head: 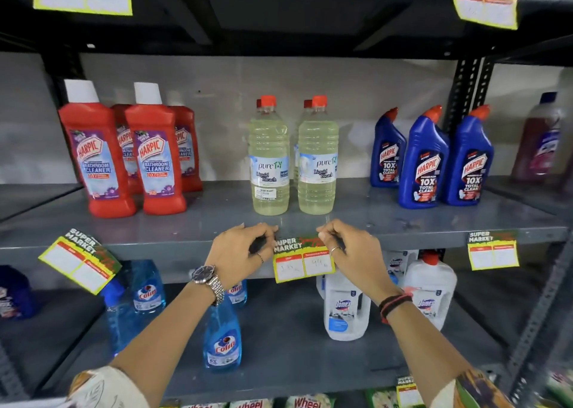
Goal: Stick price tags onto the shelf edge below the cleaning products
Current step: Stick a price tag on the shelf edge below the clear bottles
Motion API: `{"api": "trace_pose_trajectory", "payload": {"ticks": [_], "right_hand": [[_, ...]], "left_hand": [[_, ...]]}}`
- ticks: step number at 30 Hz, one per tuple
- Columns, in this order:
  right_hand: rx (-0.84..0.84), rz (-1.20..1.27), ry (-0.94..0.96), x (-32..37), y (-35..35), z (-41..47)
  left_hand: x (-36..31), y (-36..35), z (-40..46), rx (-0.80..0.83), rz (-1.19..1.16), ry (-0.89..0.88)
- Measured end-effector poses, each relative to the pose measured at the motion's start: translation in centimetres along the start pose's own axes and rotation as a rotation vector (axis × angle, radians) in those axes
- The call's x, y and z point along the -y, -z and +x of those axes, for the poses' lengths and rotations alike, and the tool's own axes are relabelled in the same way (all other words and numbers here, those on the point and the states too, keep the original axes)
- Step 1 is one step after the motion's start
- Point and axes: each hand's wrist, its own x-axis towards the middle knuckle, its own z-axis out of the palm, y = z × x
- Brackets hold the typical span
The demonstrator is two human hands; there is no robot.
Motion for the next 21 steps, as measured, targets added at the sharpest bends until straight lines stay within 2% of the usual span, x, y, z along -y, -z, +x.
{"api": "trace_pose_trajectory", "payload": {"ticks": [3,6,12,21], "right_hand": [[-0.001,0.015,-0.021,-0.2,0.2,0.4],[0.037,0.052,-0.015,-0.6,0.4,0.3],[0.144,0.011,0.055,-1.4,0.7,-0.3],[0.069,-0.015,0.091,-1.1,0.7,-0.1]], "left_hand": [[-0.3,0.3,0.6,-0.028,-0.031,0.044],[-0.3,0.4,0.6,0.037,-0.062,0.055],[0.3,0.5,0.1,0.141,0.006,-0.046],[-0.2,0.1,0.5,-0.004,-0.045,0.064]]}}
